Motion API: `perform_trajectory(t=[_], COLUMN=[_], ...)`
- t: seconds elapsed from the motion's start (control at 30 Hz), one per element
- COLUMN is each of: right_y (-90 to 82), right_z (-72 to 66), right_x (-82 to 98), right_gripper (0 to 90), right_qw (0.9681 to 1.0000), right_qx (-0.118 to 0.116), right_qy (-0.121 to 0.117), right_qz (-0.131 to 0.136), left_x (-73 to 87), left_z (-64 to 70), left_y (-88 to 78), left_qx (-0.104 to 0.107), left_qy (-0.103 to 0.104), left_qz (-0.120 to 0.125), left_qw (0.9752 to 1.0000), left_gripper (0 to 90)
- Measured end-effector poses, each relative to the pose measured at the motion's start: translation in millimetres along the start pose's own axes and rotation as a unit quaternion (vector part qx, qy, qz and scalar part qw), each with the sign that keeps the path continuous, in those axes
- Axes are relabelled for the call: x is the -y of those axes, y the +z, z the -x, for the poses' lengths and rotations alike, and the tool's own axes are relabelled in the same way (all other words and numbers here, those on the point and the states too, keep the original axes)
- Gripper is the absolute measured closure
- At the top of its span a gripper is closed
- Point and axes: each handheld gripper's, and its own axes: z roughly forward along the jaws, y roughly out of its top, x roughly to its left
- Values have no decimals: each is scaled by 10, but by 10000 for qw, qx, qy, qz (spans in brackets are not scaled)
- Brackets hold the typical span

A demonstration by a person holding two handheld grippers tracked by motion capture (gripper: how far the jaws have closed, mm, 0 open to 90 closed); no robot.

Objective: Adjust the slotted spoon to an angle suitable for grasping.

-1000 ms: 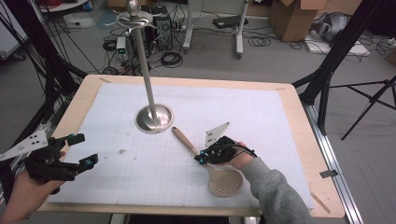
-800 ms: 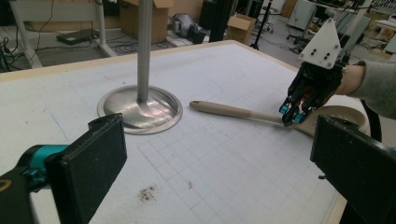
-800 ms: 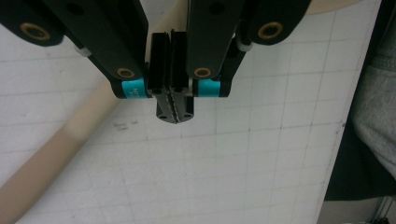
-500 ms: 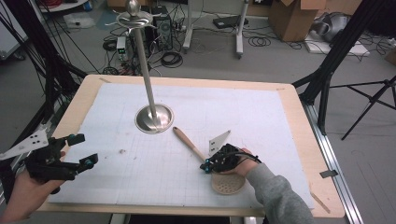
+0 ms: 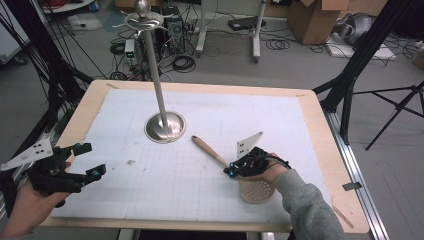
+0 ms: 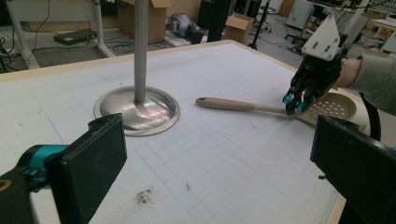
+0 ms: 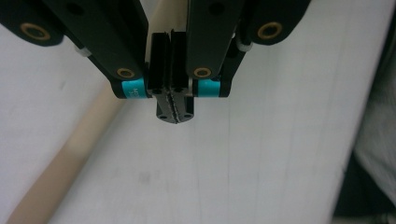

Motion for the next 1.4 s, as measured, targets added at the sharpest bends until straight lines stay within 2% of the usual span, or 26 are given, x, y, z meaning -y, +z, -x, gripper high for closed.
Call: perform_trajectory(t=[0.07, 0.1, 0.13, 0.17, 0.2, 0.3, 0.4, 0.57, 0.6, 0.67, 0.8, 1.03, 1.1, 1.17, 1.3, 1.4], right_y=[-36, -37, -2, -2, 61, 116, 205, 255, 263, 301, 339, 443, 478, 488, 401, 283], right_z=[27, 58, 123, 123, 172, 205, 270, 377, 384, 382, 354, 275, 253, 253, 257, 233], right_x=[-87, -135, -179, -179, -198, -205, -192, -156, -149, -149, -190, -317, -346, -353, -362, -353], right_gripper=[898, 898, 898, 898, 898, 898, 898, 898, 898, 898, 898, 898, 898, 897, 897, 893], right_qw=[9994, 9984, 9954, 9954, 9927, 9915, 9899, 9853, 9848, 9866, 9904, 9960, 9966, 9965, 9960, 9946], right_qx=[234, 458, 776, 776, 991, 1069, 1010, 1256, 1238, 1156, 973, 685, 603, 636, 765, 831], right_qy=[154, 219, 504, 504, 668, 726, 983, 1151, 1213, 1153, 985, 506, 441, 421, 447, 612], right_qz=[185, 268, 232, 232, 167, 120, 134, 83, 44, -39, -36, -255, -338, -341, -151, -106], left_x=[0, -1, -3, -5, -10, -9, -3, -11, -11, -9, -1, 2, 1, -4, -13, -17], left_z=[4, 6, 10, 11, 12, 7, -12, -27, -27, -24, -15, -12, -12, -11, -22, -18], left_y=[8, 11, 13, 14, 12, 9, 2, -38, -39, -29, -9, 0, -4, -13, -36, -54], left_qx=[6, 17, 22, 36, 45, 50, 38, 15, 15, 27, 32, 35, 29, 41, 32, -27], left_qy=[-14, 0, -3, 9, 16, 6, -10, -29, -35, -35, -25, -21, -30, -17, -9, 82], left_qz=[-3, -8, -7, -2, 5, 8, 7, 71, 80, 69, 15, 14, 19, 23, 56, 121], left_qw=[10000, 10000, 10000, 10000, 10000, 10000, 10000, 10000, 10000, 10000, 10000, 10000, 10000, 10000, 10000, 9999], left_gripper=[41, 41, 41, 41, 41, 41, 41, 41, 41, 41, 41, 41, 41, 41, 41, 41])
